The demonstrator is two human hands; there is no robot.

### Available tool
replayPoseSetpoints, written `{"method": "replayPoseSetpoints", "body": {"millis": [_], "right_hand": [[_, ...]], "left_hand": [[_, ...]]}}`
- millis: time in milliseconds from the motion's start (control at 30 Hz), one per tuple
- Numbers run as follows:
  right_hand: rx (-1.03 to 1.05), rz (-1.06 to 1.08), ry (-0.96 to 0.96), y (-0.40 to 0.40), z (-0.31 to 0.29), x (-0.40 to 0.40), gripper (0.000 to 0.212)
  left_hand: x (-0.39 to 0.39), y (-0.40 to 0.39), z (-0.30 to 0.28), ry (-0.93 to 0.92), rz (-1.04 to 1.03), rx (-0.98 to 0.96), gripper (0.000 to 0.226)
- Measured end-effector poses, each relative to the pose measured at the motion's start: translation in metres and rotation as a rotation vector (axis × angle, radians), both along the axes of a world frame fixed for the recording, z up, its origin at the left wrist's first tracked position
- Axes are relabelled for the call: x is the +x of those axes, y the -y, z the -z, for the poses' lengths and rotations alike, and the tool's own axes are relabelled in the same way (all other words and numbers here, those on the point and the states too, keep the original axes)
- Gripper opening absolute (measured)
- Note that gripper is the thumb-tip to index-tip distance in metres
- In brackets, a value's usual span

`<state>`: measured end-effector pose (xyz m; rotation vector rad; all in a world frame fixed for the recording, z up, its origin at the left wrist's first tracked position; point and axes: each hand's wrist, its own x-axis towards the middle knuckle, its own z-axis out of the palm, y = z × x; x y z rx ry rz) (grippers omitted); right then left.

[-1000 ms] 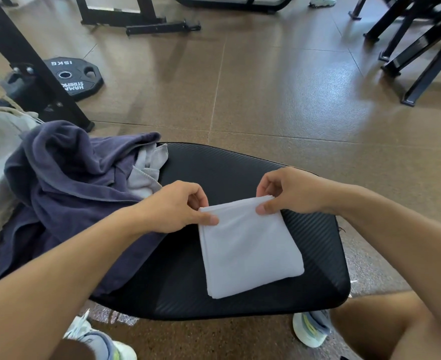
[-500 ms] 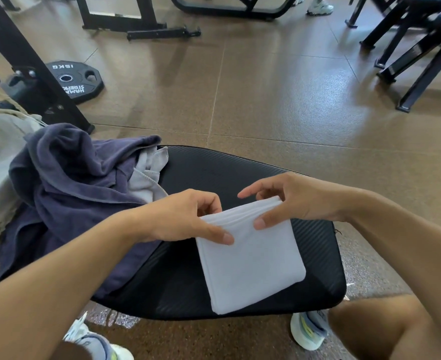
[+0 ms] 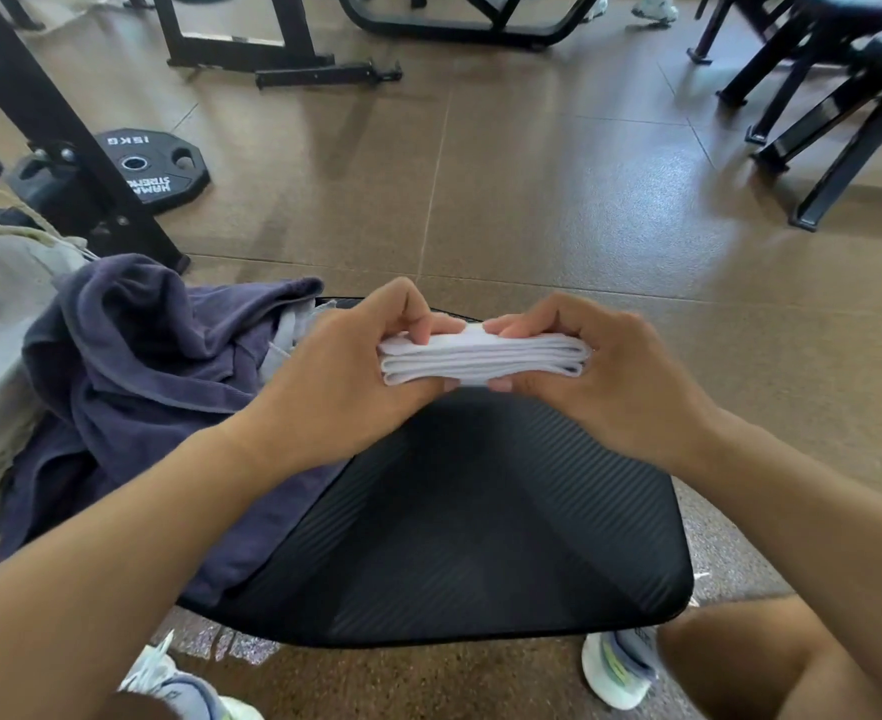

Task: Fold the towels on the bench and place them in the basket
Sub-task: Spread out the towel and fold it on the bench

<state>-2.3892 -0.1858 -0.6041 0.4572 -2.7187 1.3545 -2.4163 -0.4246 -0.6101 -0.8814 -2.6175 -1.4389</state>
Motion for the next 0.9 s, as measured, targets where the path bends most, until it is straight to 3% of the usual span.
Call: {"method": "replayPoseSetpoints", "body": {"millis": [67, 167, 333, 533, 767, 900], "right_hand": [[0.215, -0.017, -0.067, -0.003, 0.005, 0.001, 0.03], [0.513, -0.107, -0.038, -0.004, 0.011, 0.008, 0.032], [0.69, -0.221, -0.002, -0.001, 0.018, 0.018, 0.032], [0.586, -0.247, 0.15, 0.0, 0.015, 0.014, 0.031], [0.373, -0.168, 0.237, -0.003, 0.02, -0.002, 0.021], [0.418, -0.192, 0.282, -0.004, 0.023, -0.01, 0.028]], "left_hand": [[0.001, 0.002, 0.007, -0.091, 0.018, -0.091, 0.036], [0.01, 0.005, 0.026, -0.068, 0.094, -0.191, 0.037], [0.025, 0.009, 0.047, -0.007, 0.11, -0.238, 0.035], [0.024, 0.012, 0.048, 0.089, 0.025, -0.224, 0.035], [0.014, 0.016, 0.055, 0.117, -0.102, -0.16, 0.016], [0.008, 0.018, 0.059, 0.189, -0.098, -0.193, 0.014]]}}
